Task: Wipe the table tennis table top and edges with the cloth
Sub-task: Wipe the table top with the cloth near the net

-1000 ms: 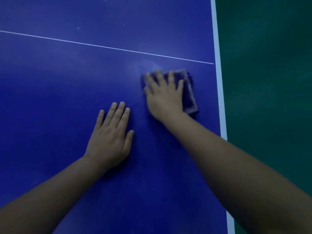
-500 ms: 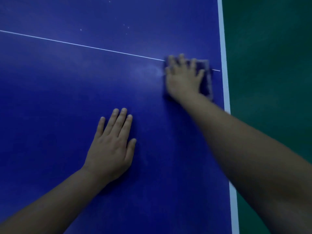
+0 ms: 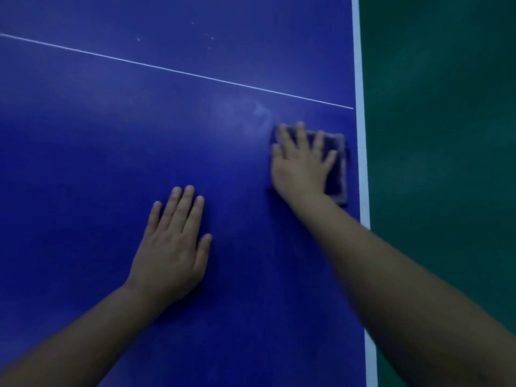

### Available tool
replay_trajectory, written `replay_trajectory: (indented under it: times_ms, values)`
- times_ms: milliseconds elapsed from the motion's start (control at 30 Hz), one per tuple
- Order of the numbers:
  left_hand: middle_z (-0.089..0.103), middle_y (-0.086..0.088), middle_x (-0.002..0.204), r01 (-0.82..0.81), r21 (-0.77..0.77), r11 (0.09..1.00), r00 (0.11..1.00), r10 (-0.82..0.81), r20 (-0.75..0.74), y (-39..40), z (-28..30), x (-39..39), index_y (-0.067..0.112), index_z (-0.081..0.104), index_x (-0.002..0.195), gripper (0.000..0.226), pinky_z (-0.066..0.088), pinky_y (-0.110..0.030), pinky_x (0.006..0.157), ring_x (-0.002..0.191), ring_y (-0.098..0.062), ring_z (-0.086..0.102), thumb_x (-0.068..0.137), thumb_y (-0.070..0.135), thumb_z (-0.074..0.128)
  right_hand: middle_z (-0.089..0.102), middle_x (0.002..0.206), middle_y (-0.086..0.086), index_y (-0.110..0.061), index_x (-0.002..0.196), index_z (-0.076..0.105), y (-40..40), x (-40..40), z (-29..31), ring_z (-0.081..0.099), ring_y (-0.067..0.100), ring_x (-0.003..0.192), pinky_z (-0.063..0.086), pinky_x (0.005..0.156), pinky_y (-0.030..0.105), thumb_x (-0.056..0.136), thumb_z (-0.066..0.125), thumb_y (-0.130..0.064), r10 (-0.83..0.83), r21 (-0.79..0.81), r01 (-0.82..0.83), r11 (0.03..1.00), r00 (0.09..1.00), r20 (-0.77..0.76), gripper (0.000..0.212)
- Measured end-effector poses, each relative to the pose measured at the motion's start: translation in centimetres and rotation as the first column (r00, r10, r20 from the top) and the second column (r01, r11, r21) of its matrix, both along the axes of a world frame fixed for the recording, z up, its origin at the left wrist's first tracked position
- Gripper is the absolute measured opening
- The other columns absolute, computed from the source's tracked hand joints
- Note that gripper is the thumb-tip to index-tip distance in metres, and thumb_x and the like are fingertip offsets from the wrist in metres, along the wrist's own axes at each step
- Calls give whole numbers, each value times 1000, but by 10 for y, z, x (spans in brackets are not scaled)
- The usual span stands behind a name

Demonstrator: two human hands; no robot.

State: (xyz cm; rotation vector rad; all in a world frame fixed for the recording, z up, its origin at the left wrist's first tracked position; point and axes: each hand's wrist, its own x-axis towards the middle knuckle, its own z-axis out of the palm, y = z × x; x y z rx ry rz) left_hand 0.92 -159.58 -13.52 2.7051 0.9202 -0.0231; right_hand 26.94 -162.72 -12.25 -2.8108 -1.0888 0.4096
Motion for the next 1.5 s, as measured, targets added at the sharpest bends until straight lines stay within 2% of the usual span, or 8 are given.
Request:
replay_trajectory:
  times_ms: [133, 267, 500, 600, 767, 1067, 1333, 1500]
  values:
    - [15, -12, 163, -39, 10, 999, 999, 39, -17, -21, 2, -22, 2, 24, 153, 67, -1, -40, 123, 153, -24, 6, 99, 41, 25, 25, 164, -3, -37, 152, 34, -48, -115, -2, 19, 37, 150, 9, 116, 67, 101, 29, -46, 417, 71, -423, 904, 905, 78, 52]
    - [15, -11, 163, -57, -21, 998, 998, 57, -34, -44, 3, -48, 2, 24, 153, 67, -2, -38, 123, 153, -23, 6, 99, 42, 25, 20, 165, -9, -45, 153, 26, -176, -131, 7, 15, 31, 153, 7, 117, 59, 103, 31, -48, 543, -14, -543, 839, 839, -22, 51]
    - [15, -9, 163, -91, -16, 996, 996, 90, -25, -70, 5, -70, 3, 21, 153, 65, -1, -38, 122, 153, -19, 3, 100, 42, 24, -2, 168, -9, -43, 157, 9, -70, -68, 6, -8, 32, 153, -6, 118, 63, 106, 22, -48, 155, -44, -158, 986, 986, -62, 53]
    - [13, -9, 163, -112, 10, 994, 993, 113, -47, -76, 4, -79, 3, 18, 153, 66, -3, -35, 122, 152, -19, 3, 100, 42, 23, 5, 168, -4, -37, 158, 16, -37, -118, 0, -1, 34, 153, -2, 118, 64, 105, 25, -46, 292, 28, -292, 956, 956, 5, 54]
    - [11, -9, 163, -109, -14, 994, 993, 108, -44, -89, 5, -84, 3, 18, 153, 67, -8, -33, 122, 153, -20, 1, 100, 43, 23, 21, 165, -9, -39, 154, 30, -185, -155, 2, 13, 30, 153, 4, 120, 58, 102, 31, -48, 510, 14, -510, 860, 860, -7, 53]
    - [8, -6, 164, -109, -46, 993, 994, 108, -23, -130, 7, -94, 6, 14, 154, 66, -7, -35, 121, 152, -14, -7, 100, 45, 20, -4, 168, -10, -44, 157, 4, -132, -68, 6, -11, 31, 153, -7, 117, 66, 105, 20, -49, -7, -49, 5, 999, 1000, -28, 54]
    - [6, -5, 164, -100, -51, 994, 994, 98, -50, -157, 6, -113, 6, 16, 155, 68, -13, -30, 121, 152, -13, -10, 100, 45, 21, 14, 165, -15, -48, 154, 19, -287, -148, 5, 5, 25, 154, 0, 120, 58, 102, 26, -53, 456, -33, -458, 888, 889, -46, 53]
    - [5, -5, 165, -105, -75, 992, 994, 103, -30, -174, 9, -128, 7, 16, 155, 67, -12, -30, 121, 152, -13, -10, 100, 45, 19, -7, 165, -19, -51, 154, 4, -281, -93, 8, -10, 25, 154, -6, 119, 61, 103, 14, -55, 152, -119, -156, 981, 987, -42, 52]
